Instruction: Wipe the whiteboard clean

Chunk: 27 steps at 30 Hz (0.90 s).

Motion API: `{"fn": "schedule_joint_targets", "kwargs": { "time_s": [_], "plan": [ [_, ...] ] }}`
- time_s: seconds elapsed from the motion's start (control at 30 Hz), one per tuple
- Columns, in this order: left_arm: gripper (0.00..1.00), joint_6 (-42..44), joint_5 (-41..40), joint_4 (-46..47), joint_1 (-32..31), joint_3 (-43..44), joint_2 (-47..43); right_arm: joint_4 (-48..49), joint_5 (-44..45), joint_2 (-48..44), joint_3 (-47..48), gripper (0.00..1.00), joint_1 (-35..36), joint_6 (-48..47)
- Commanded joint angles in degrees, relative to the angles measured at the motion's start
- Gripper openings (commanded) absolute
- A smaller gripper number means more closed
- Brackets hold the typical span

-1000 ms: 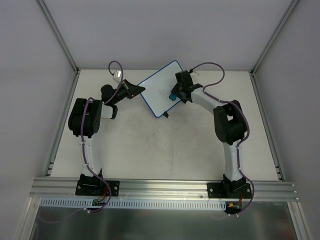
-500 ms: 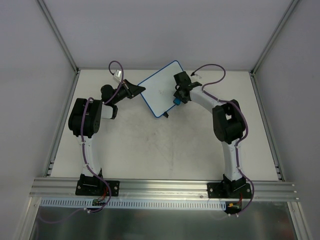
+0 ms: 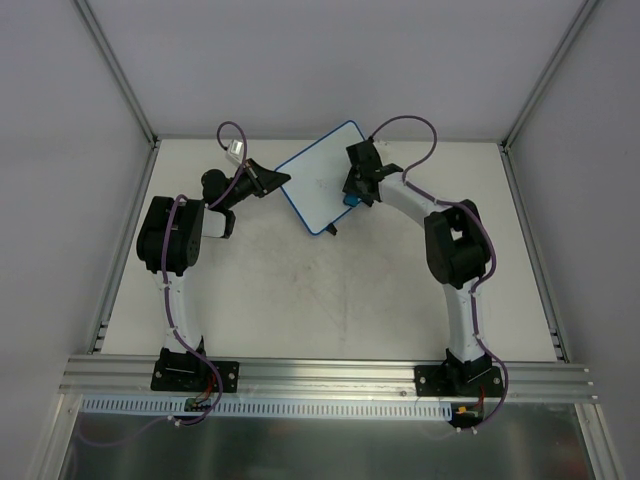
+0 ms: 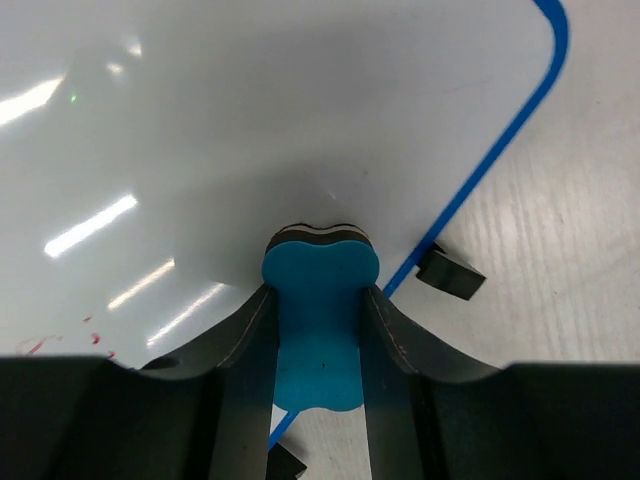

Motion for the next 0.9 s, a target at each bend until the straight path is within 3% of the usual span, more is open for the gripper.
{"fn": "schedule_joint_targets", "kwargs": {
  "time_s": [0.0,0.33,0.5,0.7,0.87],
  "plan": [
    [0.00,-0.5,5.8,22.0,-1.2,0.4,-0.8,10.8,-12.3,2.1,1.4,0.00,4.1,-6.4],
    [0.00,-0.6,5.9,22.0,-1.4,0.5,-0.8,15.2,-30.9,5.1,4.8,0.00,5.8,-11.8],
    [0.00,-0.5,6.0,22.0,-1.4,0.5,-0.8,15.2,-32.4,5.4,4.3,0.00,6.8,-11.9],
    [0.00,-0.5,6.0,22.0,-1.4,0.4,-0.9,14.7,-21.6,4.1,0.6,0.00,6.8,-8.3],
    [0.00,-0.5,6.0,22.0,-1.4,0.6,-0.7,8.4,-10.3,4.2,-1.0,0.00,6.4,-1.7]
  ]
}}
